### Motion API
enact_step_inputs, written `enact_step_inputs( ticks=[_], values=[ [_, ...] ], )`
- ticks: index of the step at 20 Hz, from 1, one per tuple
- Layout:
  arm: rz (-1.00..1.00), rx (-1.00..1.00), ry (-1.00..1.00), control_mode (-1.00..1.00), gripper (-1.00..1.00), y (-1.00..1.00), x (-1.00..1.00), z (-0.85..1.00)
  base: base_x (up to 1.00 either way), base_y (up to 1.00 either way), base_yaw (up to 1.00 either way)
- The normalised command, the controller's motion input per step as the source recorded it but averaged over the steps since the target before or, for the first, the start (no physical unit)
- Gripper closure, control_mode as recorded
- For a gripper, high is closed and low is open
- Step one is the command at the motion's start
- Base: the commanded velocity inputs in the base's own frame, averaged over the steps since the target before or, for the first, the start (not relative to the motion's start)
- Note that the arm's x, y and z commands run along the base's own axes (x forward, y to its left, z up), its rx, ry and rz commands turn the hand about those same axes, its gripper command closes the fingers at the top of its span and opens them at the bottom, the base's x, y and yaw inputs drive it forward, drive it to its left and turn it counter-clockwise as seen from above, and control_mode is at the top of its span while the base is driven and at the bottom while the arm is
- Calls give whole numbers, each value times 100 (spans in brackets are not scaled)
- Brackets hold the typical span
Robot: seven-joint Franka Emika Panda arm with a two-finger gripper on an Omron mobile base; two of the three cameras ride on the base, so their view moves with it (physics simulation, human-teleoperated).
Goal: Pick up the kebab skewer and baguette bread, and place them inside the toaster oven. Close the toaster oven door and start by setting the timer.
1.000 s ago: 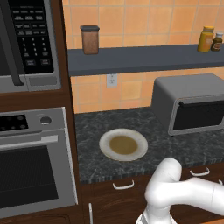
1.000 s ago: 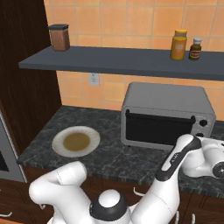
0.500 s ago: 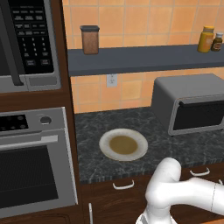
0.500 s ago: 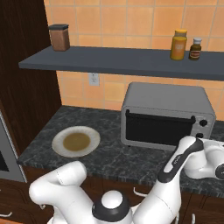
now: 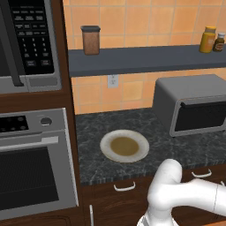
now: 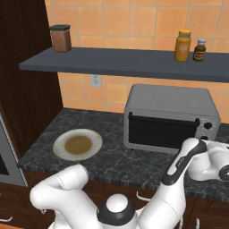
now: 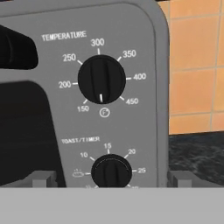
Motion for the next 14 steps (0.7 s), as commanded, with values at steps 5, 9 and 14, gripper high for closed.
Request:
enact_step_inputs(
  ticks=[5,9,14],
  values=[
    [0,0,0,-100,-100,0,9,-5,0,0,0],
    [0,0,0,-100,-100,0,7,-6,0,0,0],
    [0,0,0,-100,-100,0,8,-5,0,0,0]
  ],
)
